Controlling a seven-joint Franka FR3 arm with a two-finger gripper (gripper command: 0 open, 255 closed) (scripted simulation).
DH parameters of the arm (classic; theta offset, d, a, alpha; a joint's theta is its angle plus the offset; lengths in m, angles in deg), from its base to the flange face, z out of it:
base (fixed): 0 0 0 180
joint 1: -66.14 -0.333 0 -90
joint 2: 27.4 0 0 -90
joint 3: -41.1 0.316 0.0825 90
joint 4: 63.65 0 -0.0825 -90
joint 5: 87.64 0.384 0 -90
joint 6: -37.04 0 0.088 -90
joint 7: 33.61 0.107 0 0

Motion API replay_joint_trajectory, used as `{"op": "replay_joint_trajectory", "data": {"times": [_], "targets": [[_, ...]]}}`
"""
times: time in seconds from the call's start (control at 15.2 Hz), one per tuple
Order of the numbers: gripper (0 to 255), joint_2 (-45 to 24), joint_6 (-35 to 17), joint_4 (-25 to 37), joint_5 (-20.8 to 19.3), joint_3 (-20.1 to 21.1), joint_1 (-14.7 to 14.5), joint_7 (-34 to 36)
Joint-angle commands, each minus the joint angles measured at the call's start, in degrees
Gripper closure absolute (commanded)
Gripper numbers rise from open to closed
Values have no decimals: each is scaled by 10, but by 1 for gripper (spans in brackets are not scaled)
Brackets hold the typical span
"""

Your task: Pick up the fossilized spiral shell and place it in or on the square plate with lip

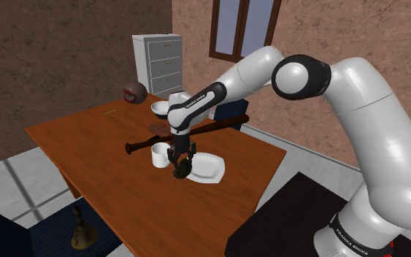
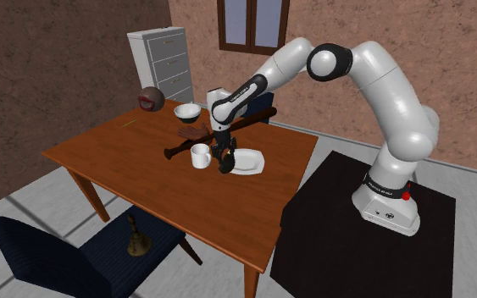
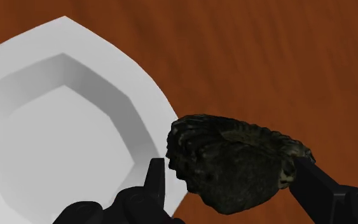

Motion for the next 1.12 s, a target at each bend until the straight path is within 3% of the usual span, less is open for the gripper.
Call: {"op": "replay_joint_trajectory", "data": {"times": [0.0, 0.59, 1.06], "targets": [[255, 1, 2, -1, -1, -5, 18, -22], [255, -7, 27, 24, -8, -29, 97, -116], [255, -48, 0, 38, -12, -34, 93, -116]]}}
